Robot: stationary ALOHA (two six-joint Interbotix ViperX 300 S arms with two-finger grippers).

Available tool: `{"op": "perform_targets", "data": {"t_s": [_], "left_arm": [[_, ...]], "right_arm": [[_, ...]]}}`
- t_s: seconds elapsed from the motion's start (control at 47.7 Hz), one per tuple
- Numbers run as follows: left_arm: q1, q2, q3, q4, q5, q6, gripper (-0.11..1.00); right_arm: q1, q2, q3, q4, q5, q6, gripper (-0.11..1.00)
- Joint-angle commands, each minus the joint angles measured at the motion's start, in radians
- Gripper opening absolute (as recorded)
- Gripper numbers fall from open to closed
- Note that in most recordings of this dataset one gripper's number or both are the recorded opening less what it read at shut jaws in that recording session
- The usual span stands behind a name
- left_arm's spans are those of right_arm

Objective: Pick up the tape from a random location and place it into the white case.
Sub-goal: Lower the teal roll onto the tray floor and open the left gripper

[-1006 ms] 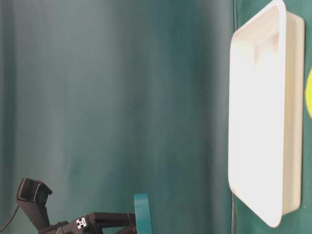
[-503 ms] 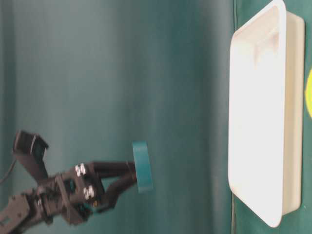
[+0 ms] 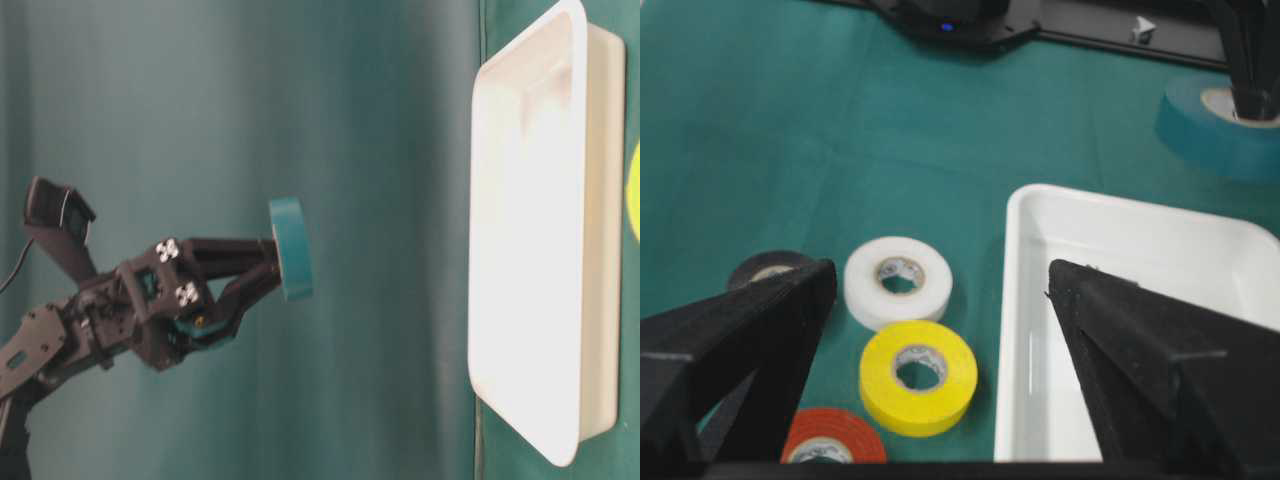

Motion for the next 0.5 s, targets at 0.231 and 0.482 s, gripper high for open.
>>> {"op": "perform_targets", "data": {"t_s": [0.231, 0.482], "left_arm": [[-0.006, -0.014, -0.026, 0.002, 0.000, 0.002, 0.21], [-0.006, -0.014, -0.025, 0.002, 0.000, 0.002, 0.21]], "right_arm": [[-0.002, 0.000, -0.031, -0.002, 0.003, 0.002, 0.91], [-0.002, 0.002, -0.031, -0.002, 0.003, 0.002, 0.91]]}}
